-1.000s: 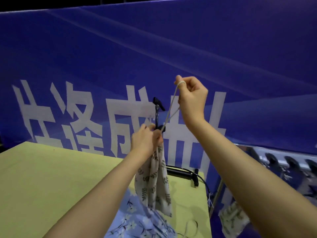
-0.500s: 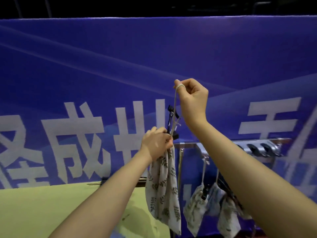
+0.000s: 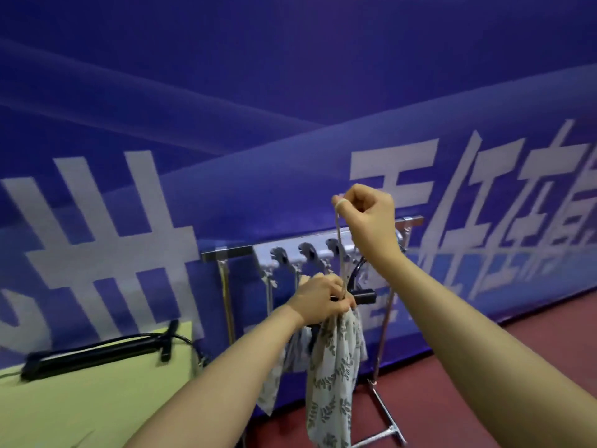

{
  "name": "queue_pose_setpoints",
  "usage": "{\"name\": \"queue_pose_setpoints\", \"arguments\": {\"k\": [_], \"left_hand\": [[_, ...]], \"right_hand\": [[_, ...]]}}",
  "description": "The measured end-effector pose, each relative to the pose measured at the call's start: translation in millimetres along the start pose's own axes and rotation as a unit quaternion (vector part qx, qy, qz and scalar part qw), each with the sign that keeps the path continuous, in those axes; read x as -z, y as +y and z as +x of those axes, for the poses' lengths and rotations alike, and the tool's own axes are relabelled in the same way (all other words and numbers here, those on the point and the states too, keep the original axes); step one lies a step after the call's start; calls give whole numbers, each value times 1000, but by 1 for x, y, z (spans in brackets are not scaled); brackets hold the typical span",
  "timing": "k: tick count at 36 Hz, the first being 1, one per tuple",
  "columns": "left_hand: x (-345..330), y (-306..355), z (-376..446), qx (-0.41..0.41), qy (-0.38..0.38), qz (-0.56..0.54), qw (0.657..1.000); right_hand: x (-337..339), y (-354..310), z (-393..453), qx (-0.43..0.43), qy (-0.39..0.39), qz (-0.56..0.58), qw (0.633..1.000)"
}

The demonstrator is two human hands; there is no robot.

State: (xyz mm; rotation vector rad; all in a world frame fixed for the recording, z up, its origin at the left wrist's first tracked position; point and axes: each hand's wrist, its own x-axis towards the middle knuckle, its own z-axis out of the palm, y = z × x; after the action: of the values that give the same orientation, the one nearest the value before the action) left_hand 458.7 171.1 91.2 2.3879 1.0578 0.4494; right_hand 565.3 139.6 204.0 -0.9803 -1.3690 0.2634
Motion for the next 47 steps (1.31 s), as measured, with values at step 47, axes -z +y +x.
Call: {"name": "queue_pose_setpoints", "arguments": {"k": [47], "left_hand": [[-129, 33, 204, 294, 142, -307, 894]], "right_hand": [[145, 281, 30, -262, -240, -183, 917]]}}
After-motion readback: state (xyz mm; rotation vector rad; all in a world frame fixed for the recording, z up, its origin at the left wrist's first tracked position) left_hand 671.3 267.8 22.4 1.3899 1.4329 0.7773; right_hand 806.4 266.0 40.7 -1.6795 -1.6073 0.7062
